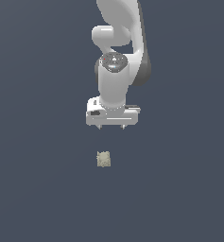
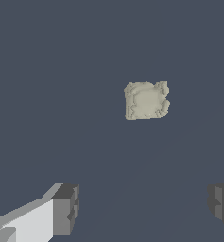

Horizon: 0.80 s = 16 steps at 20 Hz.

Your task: Pick up the object and move it to a goal position.

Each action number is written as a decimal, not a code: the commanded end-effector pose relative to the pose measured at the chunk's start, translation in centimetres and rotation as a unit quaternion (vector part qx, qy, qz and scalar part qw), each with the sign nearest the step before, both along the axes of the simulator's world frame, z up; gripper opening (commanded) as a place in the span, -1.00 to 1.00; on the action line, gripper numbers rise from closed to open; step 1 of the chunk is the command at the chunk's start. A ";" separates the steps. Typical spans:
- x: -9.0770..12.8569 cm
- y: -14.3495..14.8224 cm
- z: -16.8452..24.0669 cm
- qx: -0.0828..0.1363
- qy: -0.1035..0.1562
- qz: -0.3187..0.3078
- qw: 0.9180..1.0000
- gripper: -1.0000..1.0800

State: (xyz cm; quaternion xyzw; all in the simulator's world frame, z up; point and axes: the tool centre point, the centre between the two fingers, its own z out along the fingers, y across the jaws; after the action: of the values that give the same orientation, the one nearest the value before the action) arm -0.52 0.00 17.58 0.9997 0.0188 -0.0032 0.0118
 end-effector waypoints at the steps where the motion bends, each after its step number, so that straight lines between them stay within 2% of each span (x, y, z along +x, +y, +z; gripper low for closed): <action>1: 0.0 0.0 0.0 0.000 0.000 0.000 1.000 0.92; 16: 0.8 -0.4 1.3 -0.006 -0.008 -0.004 1.000 0.92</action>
State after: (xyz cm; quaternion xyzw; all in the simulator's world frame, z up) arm 0.16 -0.39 19.06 0.9997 0.0144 0.0051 0.0176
